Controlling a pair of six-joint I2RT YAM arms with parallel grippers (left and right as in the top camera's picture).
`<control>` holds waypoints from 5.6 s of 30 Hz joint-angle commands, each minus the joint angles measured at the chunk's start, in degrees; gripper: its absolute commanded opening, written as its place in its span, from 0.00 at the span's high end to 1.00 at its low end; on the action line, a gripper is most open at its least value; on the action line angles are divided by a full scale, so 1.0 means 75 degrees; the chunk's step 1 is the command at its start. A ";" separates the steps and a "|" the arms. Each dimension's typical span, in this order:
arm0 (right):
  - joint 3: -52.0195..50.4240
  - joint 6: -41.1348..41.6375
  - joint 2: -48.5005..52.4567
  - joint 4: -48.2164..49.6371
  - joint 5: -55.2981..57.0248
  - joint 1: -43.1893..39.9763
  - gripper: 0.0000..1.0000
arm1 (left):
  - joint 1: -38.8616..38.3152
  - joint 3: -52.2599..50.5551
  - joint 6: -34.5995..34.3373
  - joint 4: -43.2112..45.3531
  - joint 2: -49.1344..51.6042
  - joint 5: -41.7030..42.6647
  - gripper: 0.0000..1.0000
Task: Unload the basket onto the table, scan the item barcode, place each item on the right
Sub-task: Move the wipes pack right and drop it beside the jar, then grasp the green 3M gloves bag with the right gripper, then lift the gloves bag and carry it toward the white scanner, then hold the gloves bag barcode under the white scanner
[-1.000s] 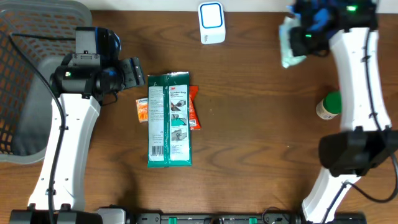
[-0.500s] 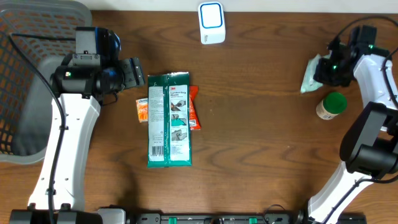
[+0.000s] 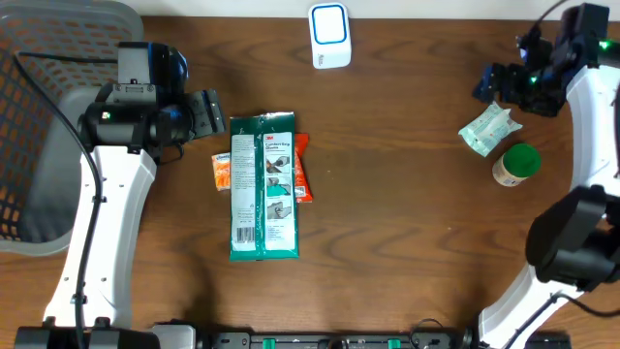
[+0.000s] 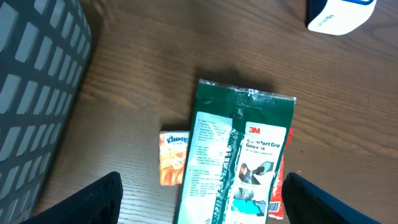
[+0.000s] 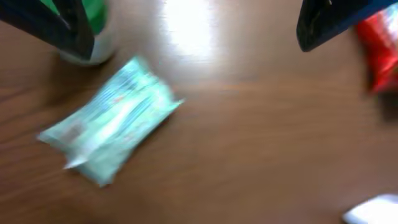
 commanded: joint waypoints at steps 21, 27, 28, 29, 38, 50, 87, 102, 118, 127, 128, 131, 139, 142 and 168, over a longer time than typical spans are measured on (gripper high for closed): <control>-0.2929 0.1131 -0.0233 0.1667 -0.3276 0.4995 0.37 | 0.0023 -0.1378 0.0050 -0.0833 0.0093 -0.0009 0.93; -0.4269 0.2247 -0.0233 0.3789 -0.3337 0.6137 0.46 | 0.0009 -0.2906 0.0318 0.0737 0.0102 0.0836 0.93; -0.4389 0.2439 -0.0233 0.3972 -0.3284 0.6239 0.48 | 0.0009 -0.3168 0.0332 0.1096 0.0102 0.0997 0.93; -0.4436 0.2518 -0.0233 0.4042 -0.3255 0.6280 0.48 | 0.0009 -0.3246 0.0326 0.1201 0.0102 0.0994 0.93; -0.5738 0.3590 -0.0233 0.6006 -0.2719 0.6828 0.46 | 0.0009 -0.4430 0.0329 0.3057 0.0117 0.0985 0.92; -0.5770 0.3590 -0.0233 0.6111 -0.3351 0.6679 0.40 | 0.0009 -0.4505 0.0335 0.3427 0.1326 0.0988 0.92; -0.6487 0.4068 -0.0230 0.7775 -0.3462 0.6636 0.58 | -0.0402 -0.4520 0.0329 0.2751 0.1920 0.2049 0.92; -0.6478 0.1845 -0.1422 0.6843 -0.2285 0.6341 0.99 | -0.0548 -0.3978 0.0114 0.2745 0.0356 0.1891 0.89; -0.4488 -0.3442 -0.4992 0.2486 0.1472 0.6161 0.99 | -0.0052 -0.3885 -0.0367 0.2792 -0.2891 -0.0417 0.88; -0.3133 -0.5190 -0.4587 0.1961 0.2789 0.6385 0.99 | 0.0003 -0.3888 -0.0361 0.2626 -0.2809 -0.0423 0.58; -0.3133 -0.5199 -0.4578 0.2078 0.3054 0.6458 0.99 | 0.0003 -0.3888 -0.0361 0.2588 -0.2806 -0.0423 0.50; -0.3133 -0.5782 -0.4572 0.2200 0.3879 0.6679 0.99 | 0.0003 -0.3888 -0.0361 0.2451 -0.2806 -0.0423 0.44; -0.3092 -0.7839 -0.4162 0.2725 0.5633 0.6980 0.99 | 0.0003 -0.3888 -0.0361 0.2218 -0.2806 -0.0423 0.20; -0.2888 -0.8615 -0.3722 0.3112 0.6277 0.7064 0.99 | 0.0003 -0.3888 -0.0361 0.2218 -0.2806 -0.0423 0.19; -0.1617 -1.1841 0.1967 1.0934 0.6790 0.6169 0.99 | 0.0003 -0.3888 -0.0361 0.2218 -0.2806 -0.0423 0.19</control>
